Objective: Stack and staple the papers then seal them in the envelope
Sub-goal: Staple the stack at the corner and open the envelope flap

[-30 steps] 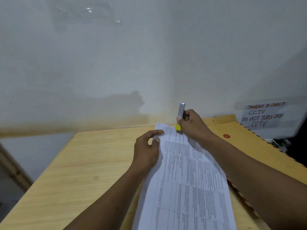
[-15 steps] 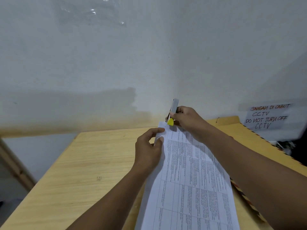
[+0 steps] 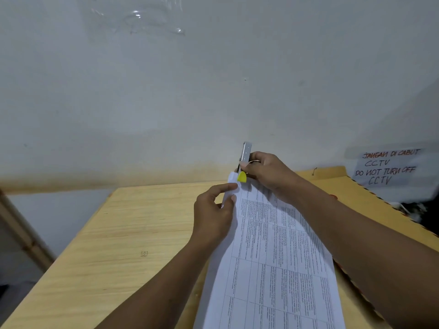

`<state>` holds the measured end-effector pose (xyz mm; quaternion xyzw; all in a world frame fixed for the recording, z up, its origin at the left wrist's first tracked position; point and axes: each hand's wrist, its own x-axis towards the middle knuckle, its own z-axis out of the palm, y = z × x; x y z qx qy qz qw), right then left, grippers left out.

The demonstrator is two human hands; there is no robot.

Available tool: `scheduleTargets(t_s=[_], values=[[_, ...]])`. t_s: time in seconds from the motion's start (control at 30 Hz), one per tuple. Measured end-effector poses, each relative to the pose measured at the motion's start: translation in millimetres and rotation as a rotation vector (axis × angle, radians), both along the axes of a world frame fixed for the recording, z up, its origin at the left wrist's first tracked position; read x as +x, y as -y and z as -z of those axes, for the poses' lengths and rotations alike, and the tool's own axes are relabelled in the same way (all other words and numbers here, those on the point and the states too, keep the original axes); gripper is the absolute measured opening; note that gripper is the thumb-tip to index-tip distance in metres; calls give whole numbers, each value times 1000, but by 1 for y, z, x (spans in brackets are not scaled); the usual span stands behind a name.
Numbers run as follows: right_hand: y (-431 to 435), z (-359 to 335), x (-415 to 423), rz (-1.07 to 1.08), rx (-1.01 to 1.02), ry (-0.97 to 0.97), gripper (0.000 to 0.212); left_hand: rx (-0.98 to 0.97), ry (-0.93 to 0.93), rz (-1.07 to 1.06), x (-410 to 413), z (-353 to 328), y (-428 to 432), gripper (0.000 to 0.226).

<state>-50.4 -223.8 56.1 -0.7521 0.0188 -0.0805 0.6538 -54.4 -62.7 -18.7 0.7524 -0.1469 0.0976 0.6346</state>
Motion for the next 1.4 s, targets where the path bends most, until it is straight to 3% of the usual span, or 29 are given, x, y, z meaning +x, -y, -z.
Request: scheduleTargets(t_s=[0.2,0.83,1.4], values=[[2,0,-1,-58,-9,5,9,0,10,-9,-1,0,-1,27],[2,3,-1,-101,3,43,23,-12,-77,-4,-2,4,-4,22],[0,10,3,-57,8,110,23,-28,-62,1,-2,2,-3,22]])
